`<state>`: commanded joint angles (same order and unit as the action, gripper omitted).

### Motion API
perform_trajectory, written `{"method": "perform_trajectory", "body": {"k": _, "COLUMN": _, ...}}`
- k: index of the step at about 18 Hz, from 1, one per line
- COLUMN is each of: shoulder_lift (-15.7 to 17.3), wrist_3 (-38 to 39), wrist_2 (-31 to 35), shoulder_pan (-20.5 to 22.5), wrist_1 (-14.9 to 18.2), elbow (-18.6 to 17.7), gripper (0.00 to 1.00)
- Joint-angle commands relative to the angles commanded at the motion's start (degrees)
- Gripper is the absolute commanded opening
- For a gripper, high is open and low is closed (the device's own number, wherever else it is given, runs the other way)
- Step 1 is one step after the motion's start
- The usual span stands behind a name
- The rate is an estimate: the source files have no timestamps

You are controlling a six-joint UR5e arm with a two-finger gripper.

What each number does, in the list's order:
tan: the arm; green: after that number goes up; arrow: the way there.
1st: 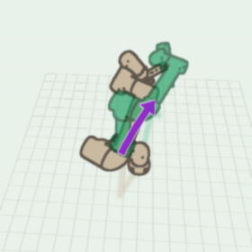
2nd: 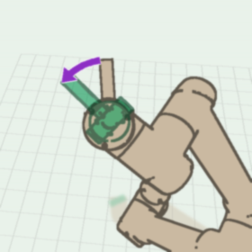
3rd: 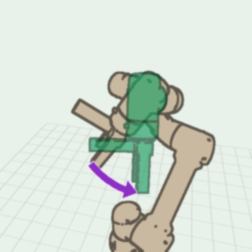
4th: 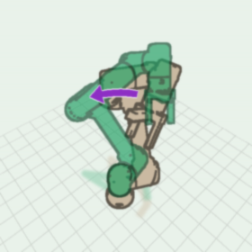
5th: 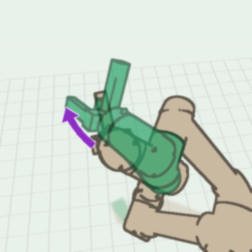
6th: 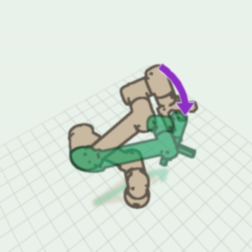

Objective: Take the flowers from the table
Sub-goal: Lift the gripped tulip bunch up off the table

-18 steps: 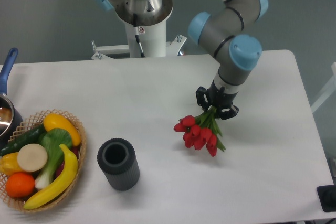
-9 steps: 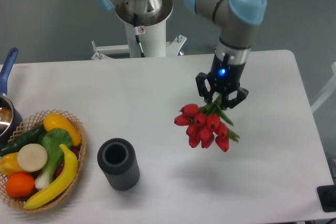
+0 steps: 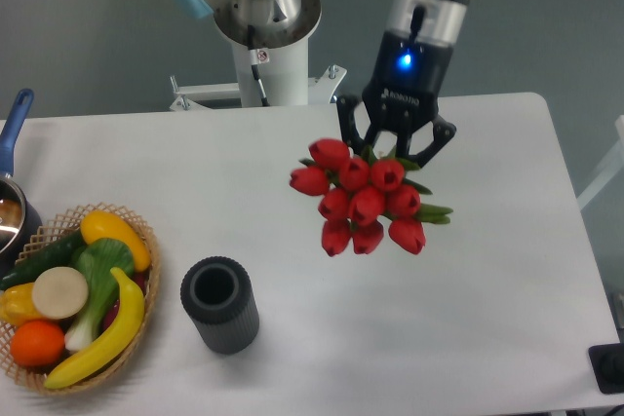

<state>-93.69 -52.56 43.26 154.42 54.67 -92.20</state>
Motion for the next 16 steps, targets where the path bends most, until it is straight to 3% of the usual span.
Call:
{"method": "perform_trajectory", "body": {"k": 7, "shoulder_lift": -2.0, "wrist_3": 0.1, "wrist_2": -12.2, "shoulder_pan": -0.1, "wrist_1": -0.4, "elbow": 0.2, "gripper": 0.37}}
{"method": "perform_trajectory", "body": {"k": 16, "shoulder_lift": -3.0, "wrist_3": 2.3, "wrist_2": -13.7, "shoulder_pan": -0.5, "wrist_1": -0.7, "elbow": 0.5, "gripper": 0.37}}
